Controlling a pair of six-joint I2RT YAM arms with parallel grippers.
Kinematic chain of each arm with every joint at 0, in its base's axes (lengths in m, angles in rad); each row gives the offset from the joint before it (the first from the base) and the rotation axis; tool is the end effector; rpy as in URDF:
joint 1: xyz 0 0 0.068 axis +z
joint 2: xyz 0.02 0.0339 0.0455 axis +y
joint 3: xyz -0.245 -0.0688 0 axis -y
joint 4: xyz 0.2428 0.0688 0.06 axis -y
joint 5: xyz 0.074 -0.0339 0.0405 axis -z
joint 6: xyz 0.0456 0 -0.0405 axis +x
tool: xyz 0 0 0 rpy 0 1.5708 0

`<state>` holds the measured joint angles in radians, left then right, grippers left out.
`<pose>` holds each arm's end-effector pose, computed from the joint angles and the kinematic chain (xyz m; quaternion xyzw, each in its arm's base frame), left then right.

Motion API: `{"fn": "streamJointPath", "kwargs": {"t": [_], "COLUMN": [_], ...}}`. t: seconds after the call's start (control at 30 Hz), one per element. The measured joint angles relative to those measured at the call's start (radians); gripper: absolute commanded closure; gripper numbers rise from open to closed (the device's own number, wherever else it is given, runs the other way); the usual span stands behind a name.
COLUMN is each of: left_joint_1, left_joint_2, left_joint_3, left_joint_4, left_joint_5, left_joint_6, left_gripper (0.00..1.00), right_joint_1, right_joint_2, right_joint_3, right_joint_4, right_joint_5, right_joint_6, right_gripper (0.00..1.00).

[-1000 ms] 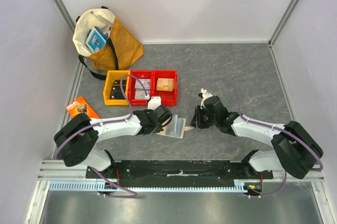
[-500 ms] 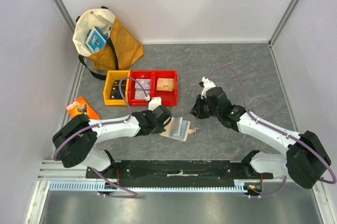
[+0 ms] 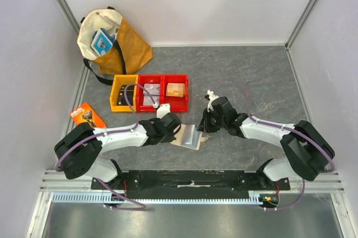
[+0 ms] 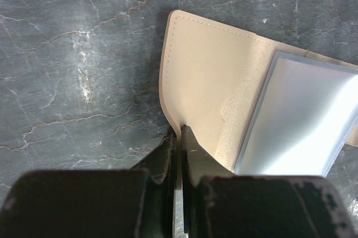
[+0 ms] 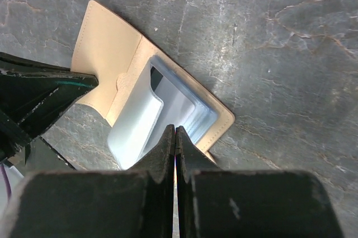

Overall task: Take the credit cards out of the card holder
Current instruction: Remove the credit card from the card holder.

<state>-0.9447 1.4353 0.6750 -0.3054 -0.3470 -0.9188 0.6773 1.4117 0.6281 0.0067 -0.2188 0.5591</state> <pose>0.1654 -0.2022 0.1301 -0.0308 0.9542 -0.0979 0.2810 0.2120 0.1832 0.1434 -0.0963 0.9126 0.3048 0.2548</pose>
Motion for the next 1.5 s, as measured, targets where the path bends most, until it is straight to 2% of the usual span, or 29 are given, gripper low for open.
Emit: {"fn": "streamJointPath", "kwargs": {"t": [0.27, 0.37, 0.47, 0.63, 0.73, 1.1, 1.37, 1.5], "left_joint_1": [-0.001, -0.001, -0.002, -0.006, -0.006, -0.006, -0.006, -0.006], "left_joint_2": [-0.018, -0.031, -0.058, -0.159, -0.243, -0.492, -0.561, -0.535], "left_joint_3": [-0.026, -0.039, -0.064, -0.136, -0.179, -0.204, -0.197, -0.197], "left_joint_4": [0.032, 0.044, 0.055, 0.054, 0.046, -0.005, 0.039, 0.1], "left_joint_5": [0.01, 0.016, 0.018, 0.008, 0.005, -0.003, 0.025, 0.048], "left_joint_6": [-0.024, -0.035, -0.049, -0.084, -0.101, -0.117, -0.105, -0.104], "left_gripper": [0.98, 0.94, 0.83, 0.55, 0.47, 0.48, 0.66, 0.69], "right_joint_1": [0.04, 0.069, 0.099, 0.138, 0.152, 0.201, 0.229, 0.231], "right_joint_2": [0.061, 0.076, 0.098, 0.166, 0.222, 0.348, 0.388, 0.352], "right_joint_3": [-0.004, -0.004, 0.002, 0.068, 0.124, 0.254, 0.316, 0.316], "right_joint_4": [0.085, 0.114, 0.136, 0.149, 0.151, 0.076, -0.002, -0.047], "right_joint_5": [-0.05, -0.067, -0.08, -0.088, -0.092, -0.073, -0.026, 0.012], "right_joint_6": [0.04, 0.055, 0.069, 0.076, 0.074, 0.029, -0.011, -0.025], "right_gripper": [1.0, 1.0, 0.98, 0.93, 0.9, 0.82, 0.82, 0.81]}}
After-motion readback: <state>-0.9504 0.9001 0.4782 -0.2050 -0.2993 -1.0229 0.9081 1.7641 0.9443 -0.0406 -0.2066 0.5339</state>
